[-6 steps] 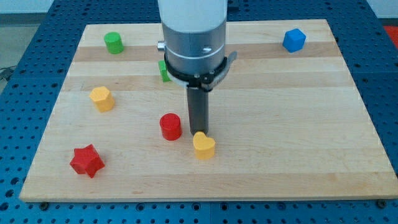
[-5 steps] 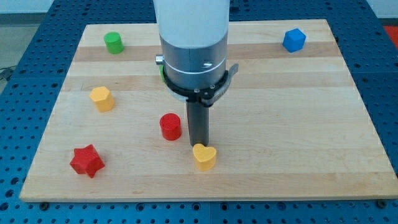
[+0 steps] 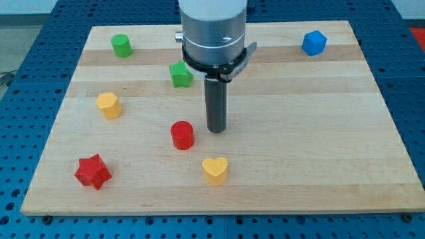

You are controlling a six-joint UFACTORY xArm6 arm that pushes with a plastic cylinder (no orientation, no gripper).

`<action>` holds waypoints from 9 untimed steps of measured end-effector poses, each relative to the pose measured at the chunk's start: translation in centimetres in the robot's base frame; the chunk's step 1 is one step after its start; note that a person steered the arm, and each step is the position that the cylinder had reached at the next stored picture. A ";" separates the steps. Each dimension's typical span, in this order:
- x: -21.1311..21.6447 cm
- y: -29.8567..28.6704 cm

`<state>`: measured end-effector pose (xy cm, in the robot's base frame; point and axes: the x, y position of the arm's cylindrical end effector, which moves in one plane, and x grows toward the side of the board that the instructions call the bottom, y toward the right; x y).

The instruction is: Move the red circle towards the right center of the board

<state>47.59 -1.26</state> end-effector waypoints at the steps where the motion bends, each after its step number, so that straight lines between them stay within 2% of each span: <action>1: -0.3 -1.7; 3: -0.5 -4.8; 4: -2.2 -5.1; 9: -0.7 -9.0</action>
<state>46.86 -10.30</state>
